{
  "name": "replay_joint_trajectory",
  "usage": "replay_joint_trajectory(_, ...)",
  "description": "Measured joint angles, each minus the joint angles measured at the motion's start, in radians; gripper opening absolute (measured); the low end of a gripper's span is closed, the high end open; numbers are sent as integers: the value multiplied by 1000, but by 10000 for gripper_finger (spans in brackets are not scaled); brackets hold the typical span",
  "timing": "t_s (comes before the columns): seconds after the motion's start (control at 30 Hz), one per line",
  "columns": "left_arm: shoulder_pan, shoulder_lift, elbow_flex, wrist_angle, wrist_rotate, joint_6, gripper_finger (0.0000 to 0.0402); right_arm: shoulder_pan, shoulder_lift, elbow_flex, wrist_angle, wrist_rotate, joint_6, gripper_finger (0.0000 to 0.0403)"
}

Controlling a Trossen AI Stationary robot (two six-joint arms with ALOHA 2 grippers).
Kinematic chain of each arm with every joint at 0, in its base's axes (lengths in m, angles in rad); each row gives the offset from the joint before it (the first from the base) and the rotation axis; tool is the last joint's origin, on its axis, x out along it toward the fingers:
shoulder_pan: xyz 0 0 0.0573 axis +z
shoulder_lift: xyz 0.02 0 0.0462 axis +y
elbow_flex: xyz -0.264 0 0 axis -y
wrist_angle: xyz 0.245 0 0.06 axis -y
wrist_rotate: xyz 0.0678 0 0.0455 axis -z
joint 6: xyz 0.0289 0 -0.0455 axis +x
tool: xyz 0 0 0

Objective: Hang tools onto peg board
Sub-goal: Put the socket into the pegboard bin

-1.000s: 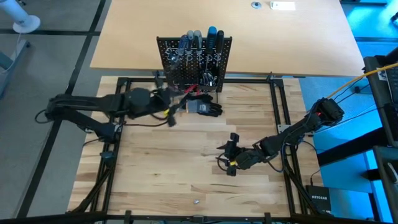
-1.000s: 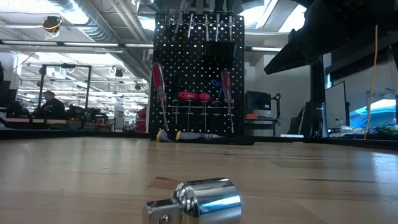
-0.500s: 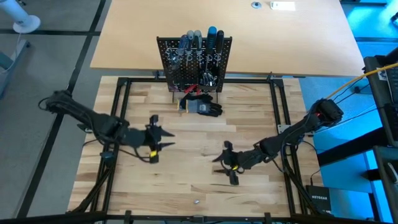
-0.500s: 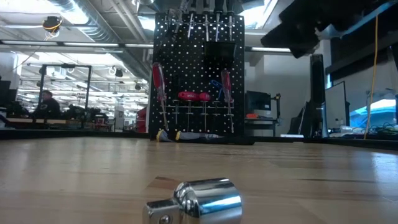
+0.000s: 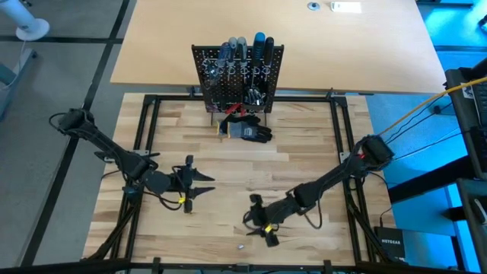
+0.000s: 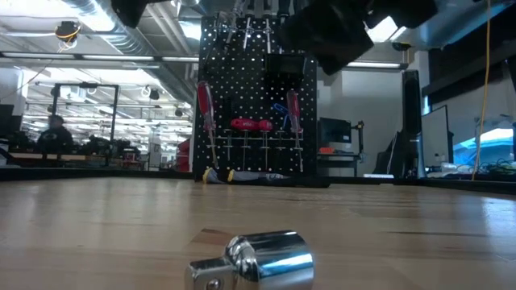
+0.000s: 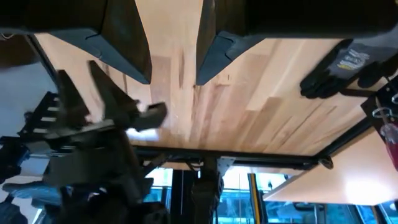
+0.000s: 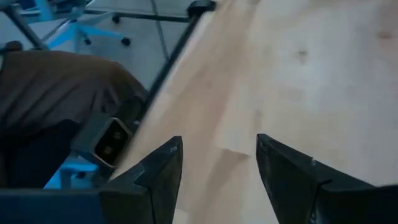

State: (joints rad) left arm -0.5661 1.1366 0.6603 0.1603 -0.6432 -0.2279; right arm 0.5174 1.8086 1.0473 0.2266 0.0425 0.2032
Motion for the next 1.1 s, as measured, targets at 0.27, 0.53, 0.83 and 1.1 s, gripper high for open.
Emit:
replay_joint_trajectory(0.27,-3,0,-2,50,-1,-27,115,77,170,136,-18,-5,-26,202)
replay_joint_trajectory(0.53,-3,8,-1,66,-1,-61,116,94,278,209,-8,59,-21,202)
replay_joint_trajectory(0.83,-2,19,-1,59,-1,-61,116,99,334,216,21,79,-20,202)
replay_joint_trajectory(1.1,-3,21,-1,60,-1,-113,116,98,395,217,77,79,-1,202)
